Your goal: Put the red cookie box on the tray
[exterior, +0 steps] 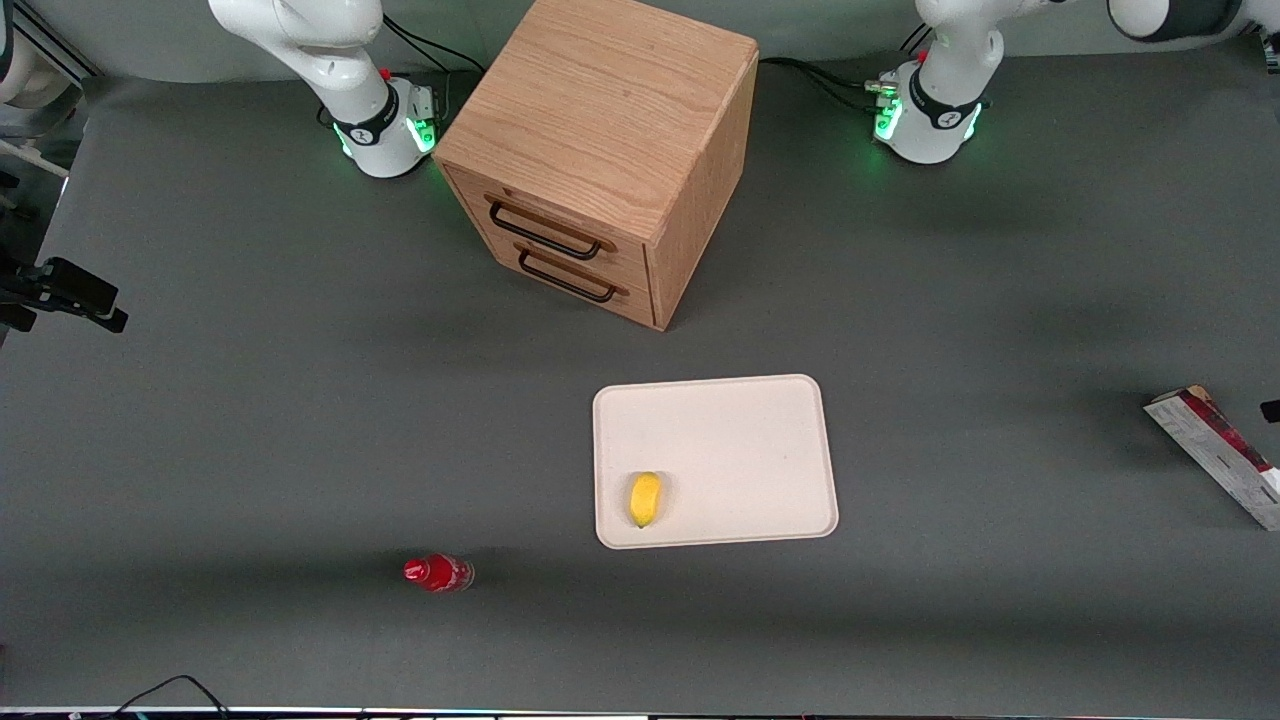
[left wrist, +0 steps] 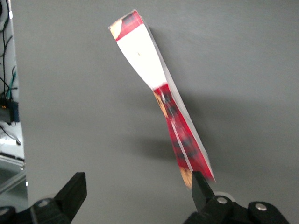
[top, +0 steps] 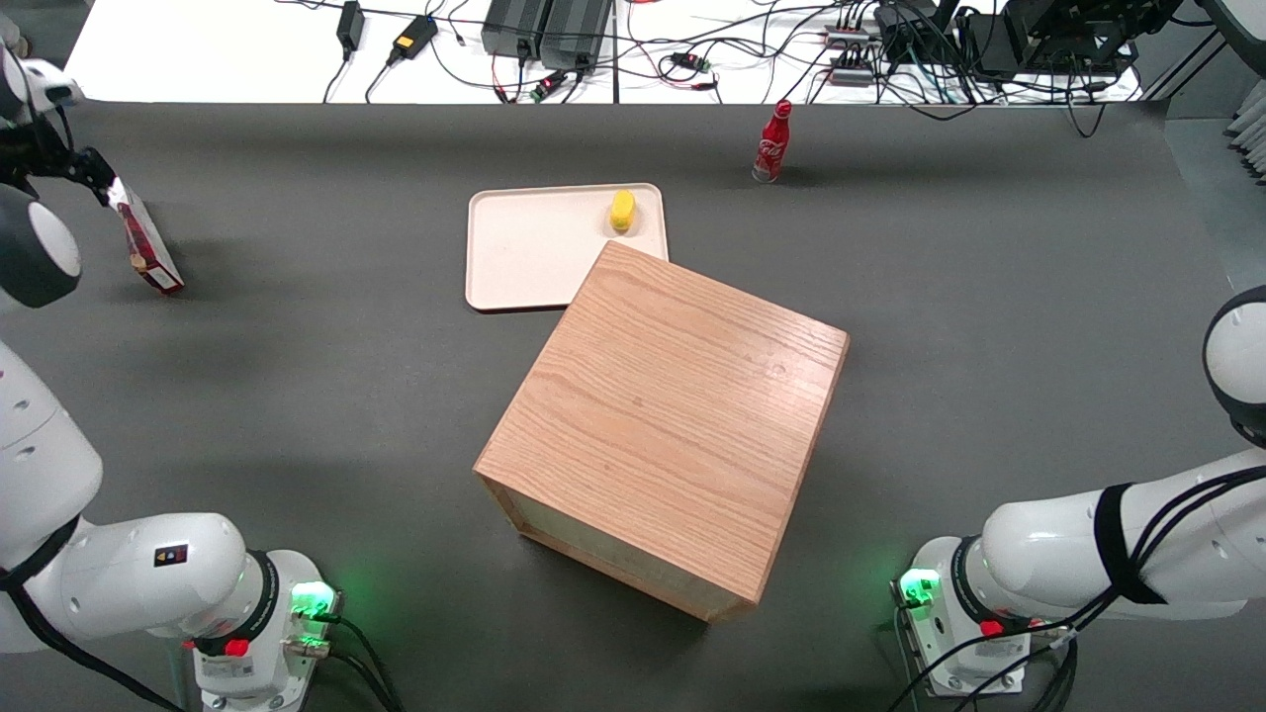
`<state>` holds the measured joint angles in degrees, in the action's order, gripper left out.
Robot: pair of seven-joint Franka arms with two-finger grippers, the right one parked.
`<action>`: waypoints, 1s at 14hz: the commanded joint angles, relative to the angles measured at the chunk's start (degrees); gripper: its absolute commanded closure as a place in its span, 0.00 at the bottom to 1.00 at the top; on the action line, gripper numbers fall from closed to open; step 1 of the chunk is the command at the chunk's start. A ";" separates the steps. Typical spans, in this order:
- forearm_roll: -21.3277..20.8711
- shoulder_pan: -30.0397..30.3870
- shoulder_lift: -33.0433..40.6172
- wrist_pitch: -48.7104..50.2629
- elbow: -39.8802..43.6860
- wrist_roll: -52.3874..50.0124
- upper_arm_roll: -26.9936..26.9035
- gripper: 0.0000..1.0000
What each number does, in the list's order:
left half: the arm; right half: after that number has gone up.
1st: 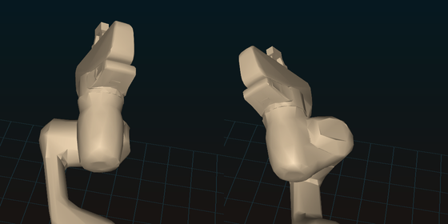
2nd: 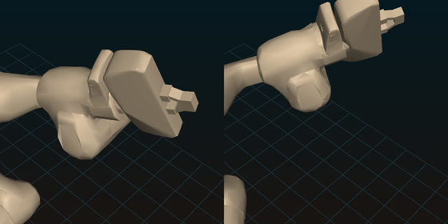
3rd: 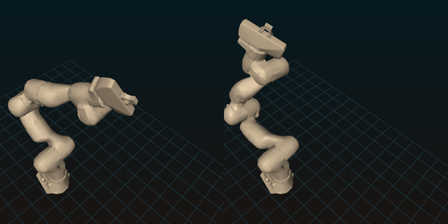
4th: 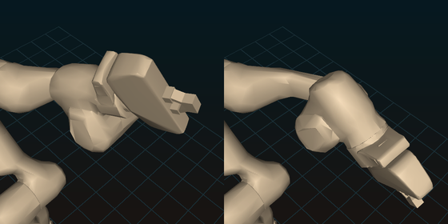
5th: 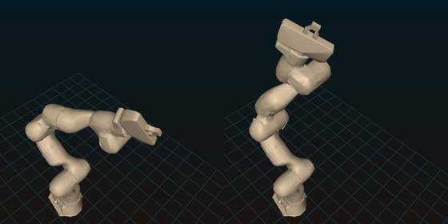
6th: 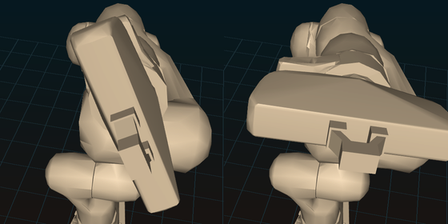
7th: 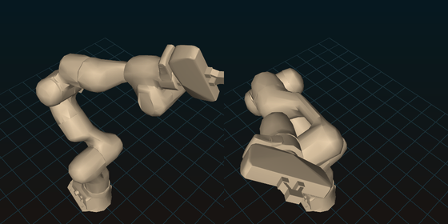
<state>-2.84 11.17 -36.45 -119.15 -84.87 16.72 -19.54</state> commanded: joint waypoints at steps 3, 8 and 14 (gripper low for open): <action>8.35 -0.18 -6.07 -6.78 1.55 1.91 -0.94 0.00; 12.06 0.34 -10.03 -14.25 1.20 2.26 -1.02 0.44; 12.06 0.26 -9.69 -12.60 1.63 2.70 -0.94 1.00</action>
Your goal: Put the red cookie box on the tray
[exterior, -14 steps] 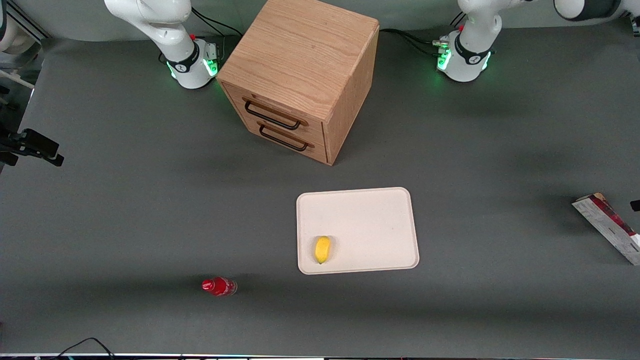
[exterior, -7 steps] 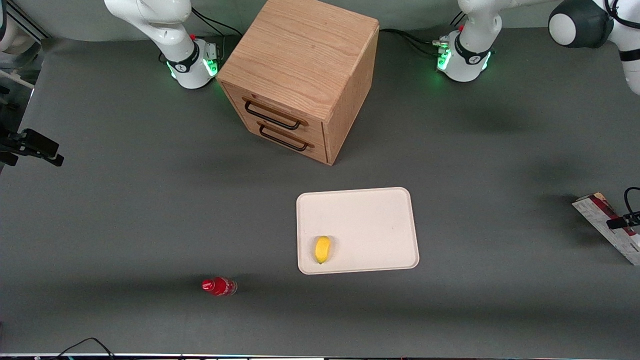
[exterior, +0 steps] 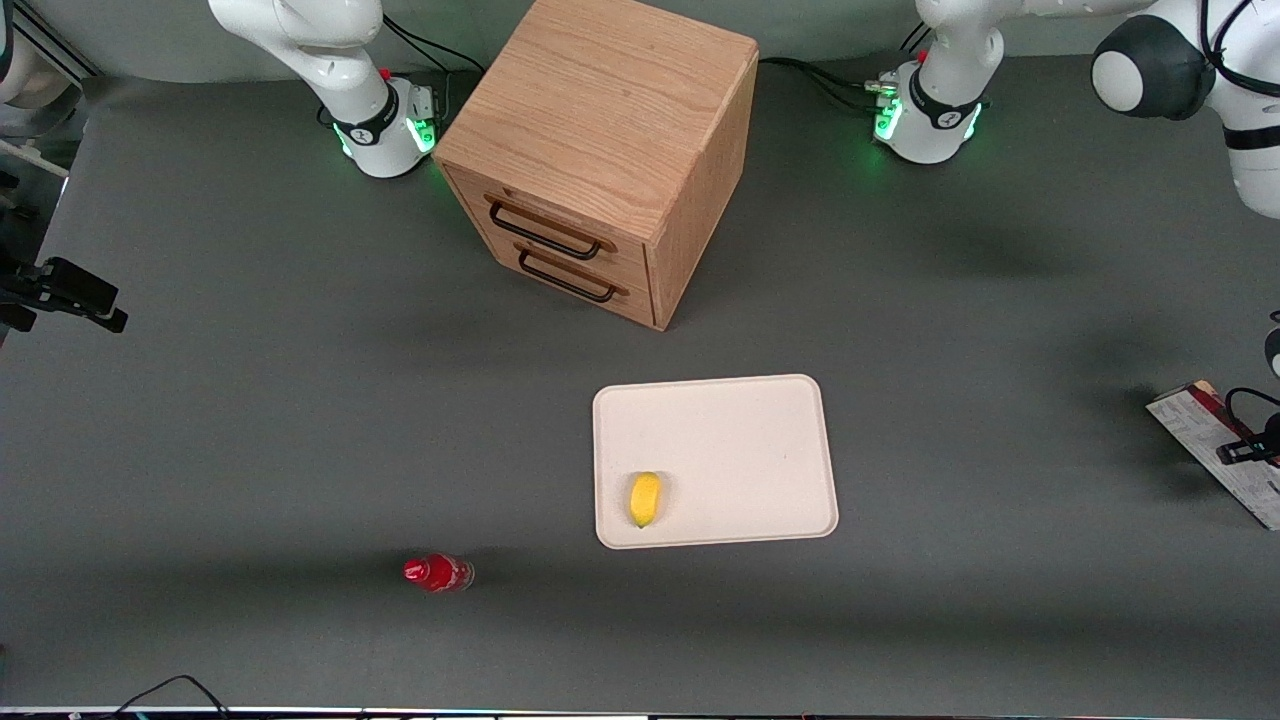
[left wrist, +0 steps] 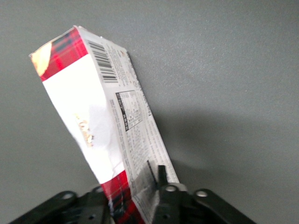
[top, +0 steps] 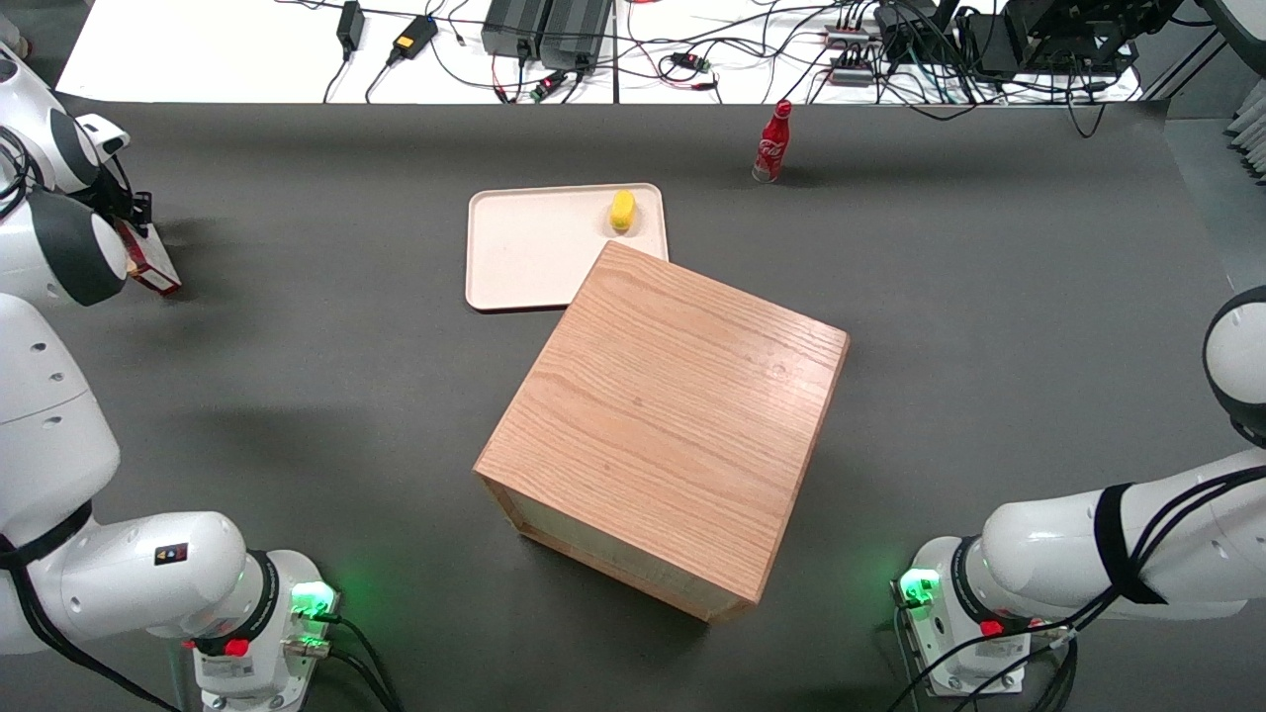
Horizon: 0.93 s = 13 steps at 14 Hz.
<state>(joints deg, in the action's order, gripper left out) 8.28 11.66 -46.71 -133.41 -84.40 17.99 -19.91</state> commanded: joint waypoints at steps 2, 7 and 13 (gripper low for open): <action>0.95 -1.02 2.06 8.04 4.22 1.26 -0.48 1.00; 0.86 -1.38 4.87 35.72 23.29 0.38 0.31 1.00; -4.83 -5.78 16.81 52.09 25.69 -17.67 17.21 1.00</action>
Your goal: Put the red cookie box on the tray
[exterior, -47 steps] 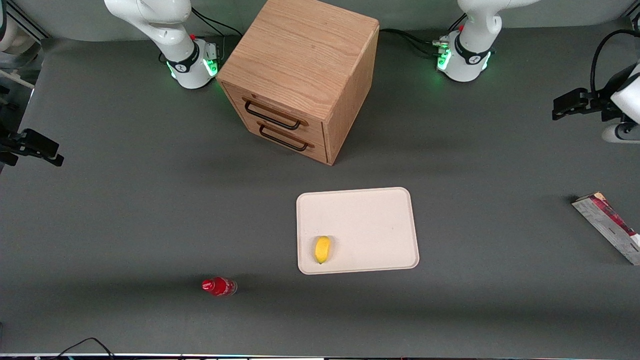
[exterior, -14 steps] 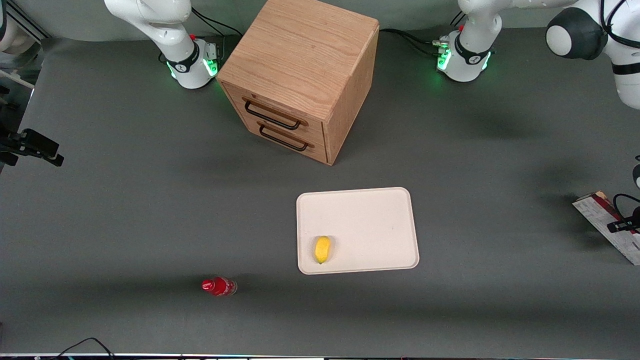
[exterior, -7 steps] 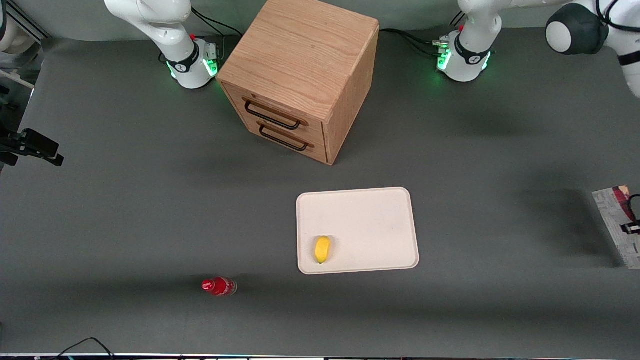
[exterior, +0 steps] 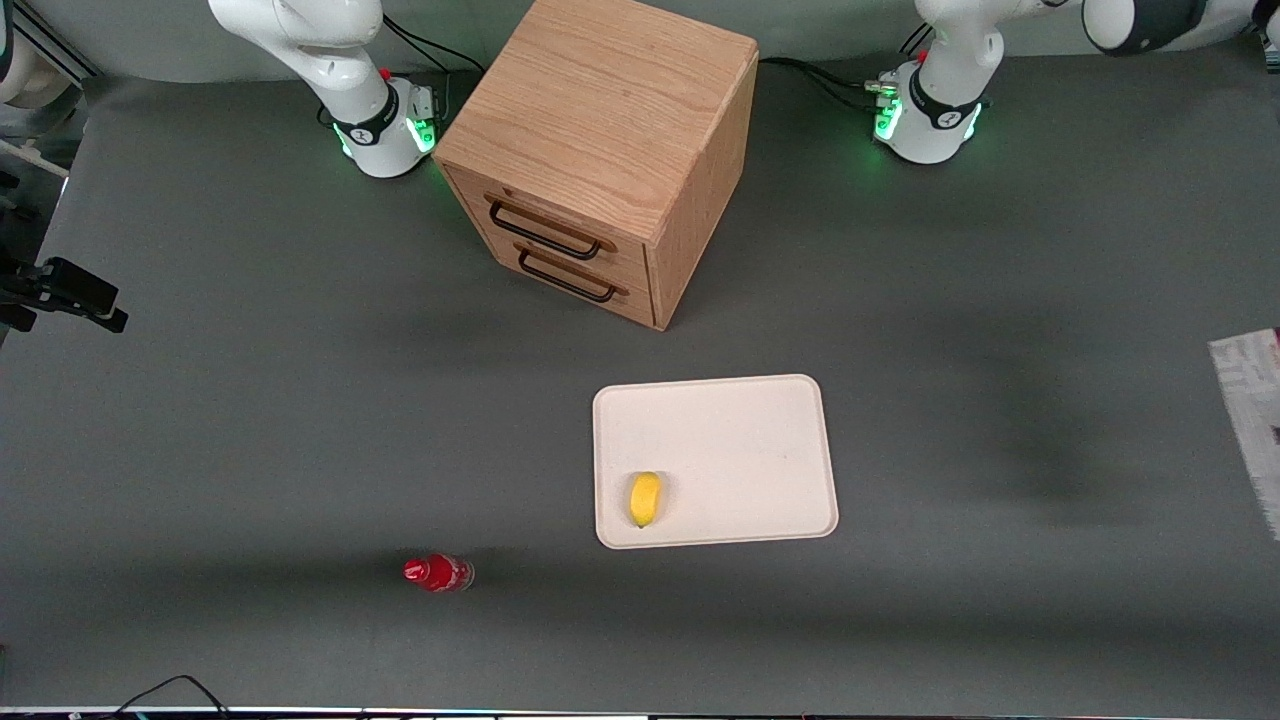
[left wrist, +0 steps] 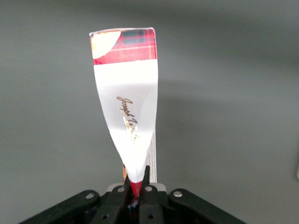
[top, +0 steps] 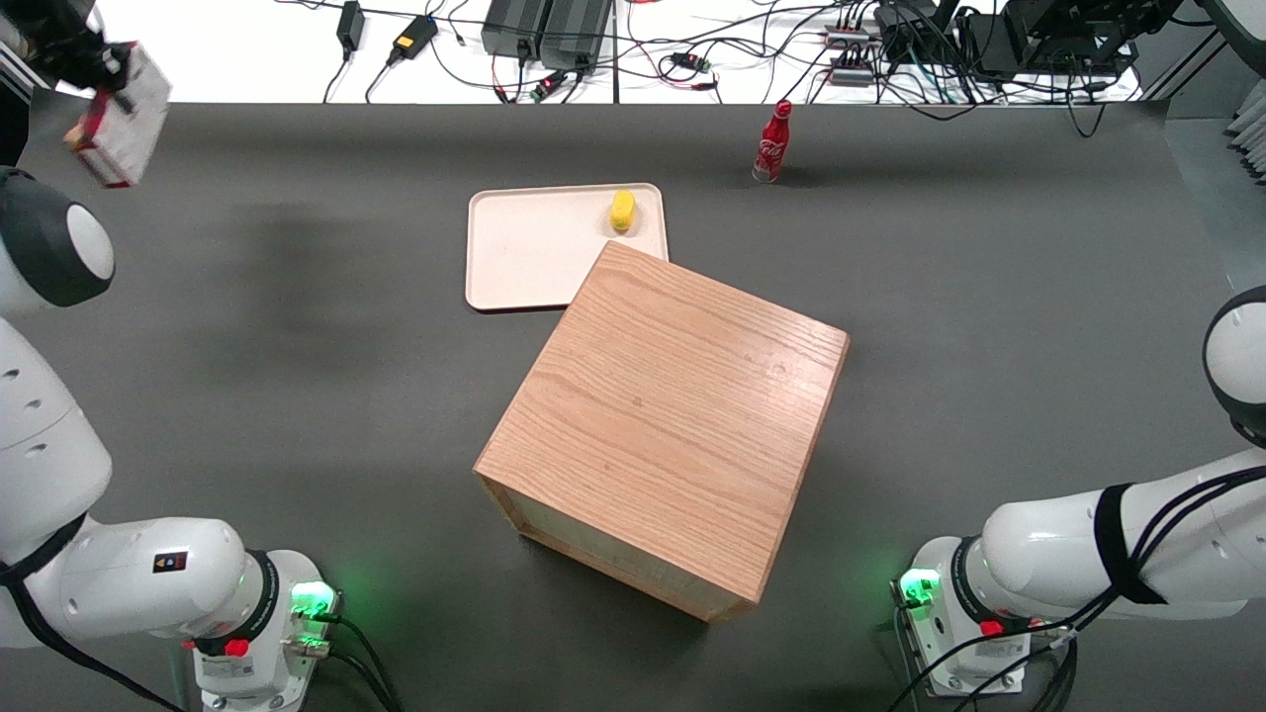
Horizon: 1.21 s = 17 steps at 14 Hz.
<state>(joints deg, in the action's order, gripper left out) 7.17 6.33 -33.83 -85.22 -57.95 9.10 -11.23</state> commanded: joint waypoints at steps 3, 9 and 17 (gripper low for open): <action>-6.64 -0.53 5.97 7.35 -1.63 -25.57 23.13 1.00; -12.17 -1.23 2.29 -12.20 -16.54 -43.64 41.71 1.00; -19.47 -2.82 -9.93 -41.39 -27.98 -44.70 42.79 1.00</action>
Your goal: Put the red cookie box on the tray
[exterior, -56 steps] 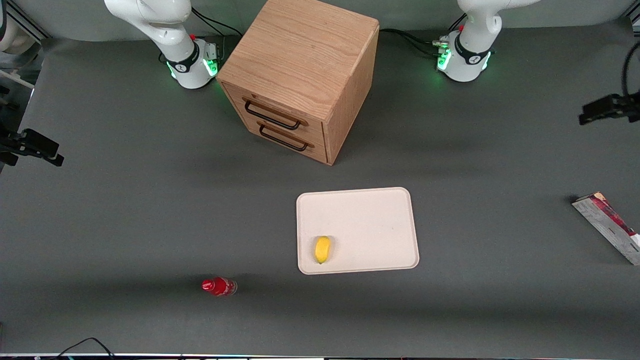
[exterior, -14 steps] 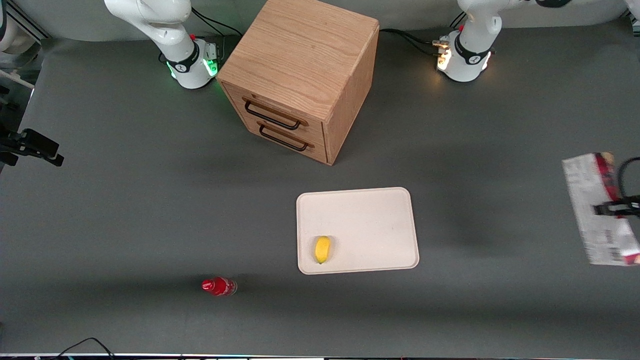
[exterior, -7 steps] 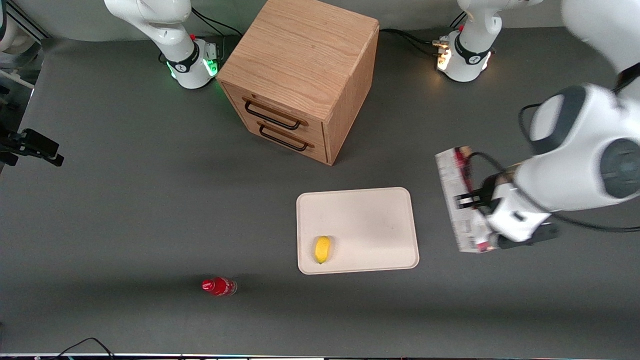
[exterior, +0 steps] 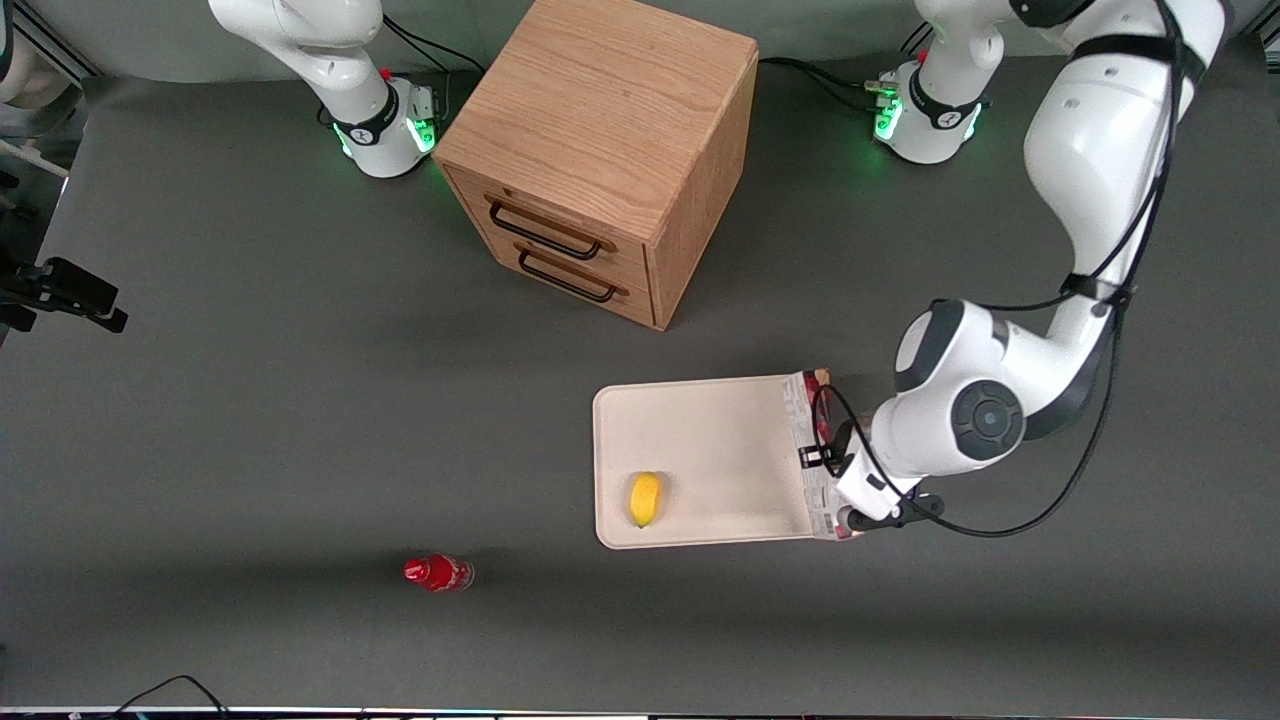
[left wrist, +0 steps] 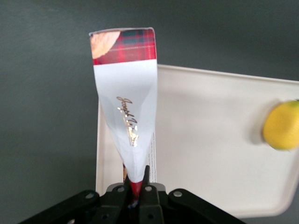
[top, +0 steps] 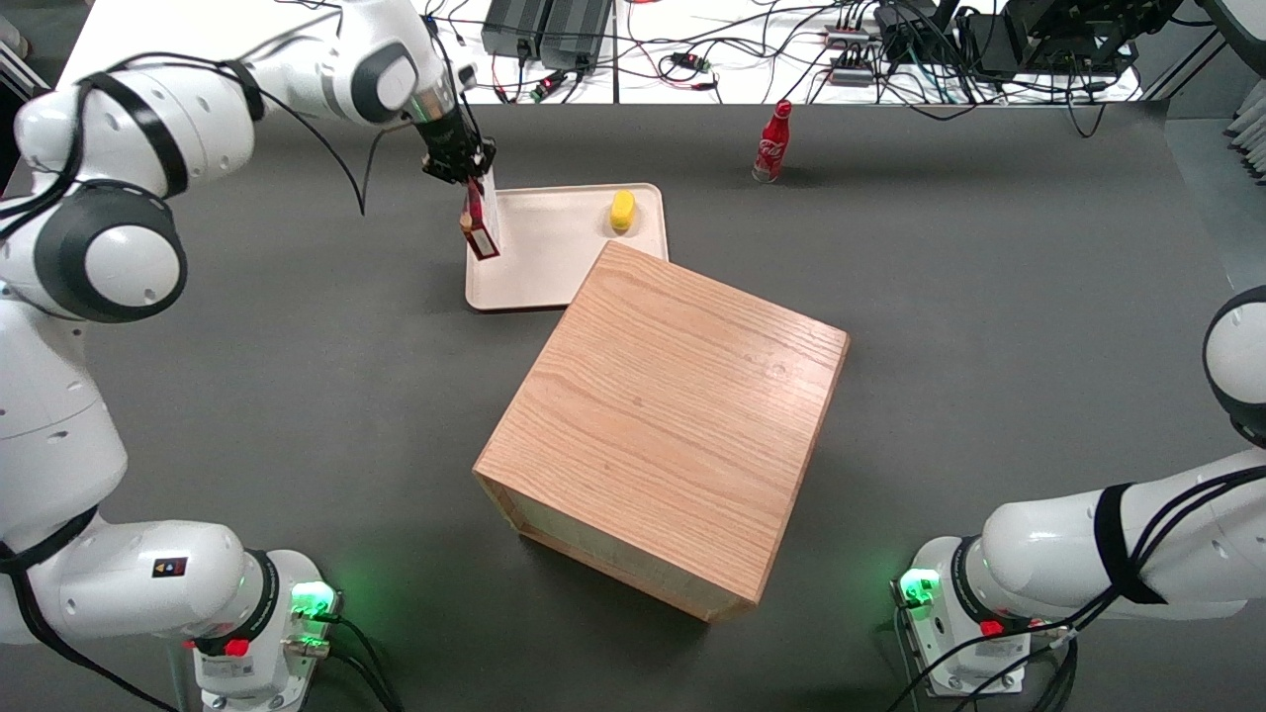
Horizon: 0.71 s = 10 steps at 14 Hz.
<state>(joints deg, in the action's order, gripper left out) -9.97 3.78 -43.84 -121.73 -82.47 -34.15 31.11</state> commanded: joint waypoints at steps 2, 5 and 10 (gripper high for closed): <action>-3.04 -0.27 -0.89 -10.09 -5.95 -5.73 0.44 0.26; -3.83 0.17 0.59 -6.71 -5.34 -6.46 0.44 0.00; -3.04 0.52 5.33 21.39 8.79 -3.57 0.18 0.00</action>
<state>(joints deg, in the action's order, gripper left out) -12.77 4.30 -41.62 -110.43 -78.57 -38.50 31.47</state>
